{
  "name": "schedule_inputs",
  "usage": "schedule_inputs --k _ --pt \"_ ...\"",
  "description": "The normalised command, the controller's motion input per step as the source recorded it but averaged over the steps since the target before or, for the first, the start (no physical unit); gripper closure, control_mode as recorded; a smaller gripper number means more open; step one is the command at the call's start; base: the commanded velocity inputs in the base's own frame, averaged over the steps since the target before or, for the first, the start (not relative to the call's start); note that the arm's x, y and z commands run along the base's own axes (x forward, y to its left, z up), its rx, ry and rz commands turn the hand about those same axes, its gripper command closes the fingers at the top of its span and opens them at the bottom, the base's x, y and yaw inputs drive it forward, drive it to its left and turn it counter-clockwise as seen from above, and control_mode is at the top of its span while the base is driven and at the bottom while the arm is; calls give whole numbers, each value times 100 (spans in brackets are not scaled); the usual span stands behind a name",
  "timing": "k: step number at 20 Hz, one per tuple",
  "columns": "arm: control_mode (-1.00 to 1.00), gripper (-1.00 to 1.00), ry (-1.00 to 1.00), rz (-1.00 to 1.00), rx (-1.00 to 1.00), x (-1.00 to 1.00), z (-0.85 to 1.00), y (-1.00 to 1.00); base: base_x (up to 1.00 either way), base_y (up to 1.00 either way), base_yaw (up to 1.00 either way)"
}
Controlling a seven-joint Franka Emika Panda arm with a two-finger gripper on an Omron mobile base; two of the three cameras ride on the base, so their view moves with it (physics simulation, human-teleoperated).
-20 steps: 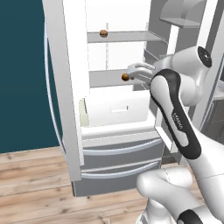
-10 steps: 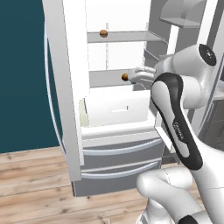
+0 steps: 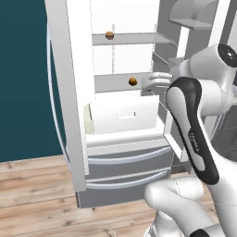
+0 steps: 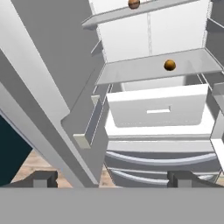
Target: Retrieve the tangerine and mango from the fridge and place them into the bowl on the dining table.
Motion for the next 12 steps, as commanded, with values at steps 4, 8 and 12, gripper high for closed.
schedule_inputs --k 4,8,12 --pt "-100 -100 -8 -4 -4 -6 0 -37 0 0 0" --pt "-100 -100 -7 -9 -3 -2 -1 -29 0 0 0" --pt "-100 -100 -3 -12 0 -8 -2 -34 0 0 0"
